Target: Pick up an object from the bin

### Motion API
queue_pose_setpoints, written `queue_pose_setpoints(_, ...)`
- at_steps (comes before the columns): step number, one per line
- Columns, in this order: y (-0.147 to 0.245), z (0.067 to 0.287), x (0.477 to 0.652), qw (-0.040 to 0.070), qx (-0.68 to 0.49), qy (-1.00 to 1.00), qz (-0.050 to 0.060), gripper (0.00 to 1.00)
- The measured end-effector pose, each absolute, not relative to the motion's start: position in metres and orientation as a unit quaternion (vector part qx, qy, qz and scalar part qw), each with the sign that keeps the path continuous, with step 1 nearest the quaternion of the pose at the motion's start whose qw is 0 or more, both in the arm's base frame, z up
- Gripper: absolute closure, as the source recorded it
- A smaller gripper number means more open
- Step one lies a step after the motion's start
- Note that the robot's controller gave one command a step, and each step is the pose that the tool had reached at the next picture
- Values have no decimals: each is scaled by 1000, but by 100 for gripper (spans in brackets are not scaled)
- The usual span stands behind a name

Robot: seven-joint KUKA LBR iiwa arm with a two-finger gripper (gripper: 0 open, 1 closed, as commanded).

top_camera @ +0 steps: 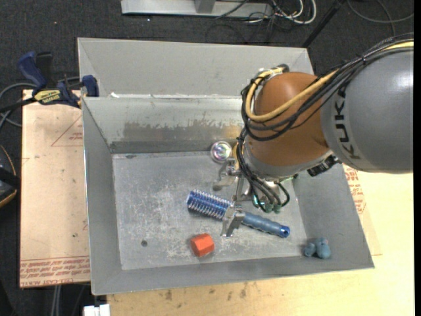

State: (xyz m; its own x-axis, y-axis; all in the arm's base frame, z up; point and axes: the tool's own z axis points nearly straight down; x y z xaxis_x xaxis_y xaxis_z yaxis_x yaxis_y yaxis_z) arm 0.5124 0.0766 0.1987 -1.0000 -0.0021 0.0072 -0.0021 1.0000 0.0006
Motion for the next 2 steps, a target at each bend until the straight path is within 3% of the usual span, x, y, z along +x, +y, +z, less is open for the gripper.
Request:
queue_pose_setpoints(1,53,74,551,-2,-105,-995,-3,0)
queue_pose_setpoints(2,54,77,553,-1,-103,-995,-1,0)
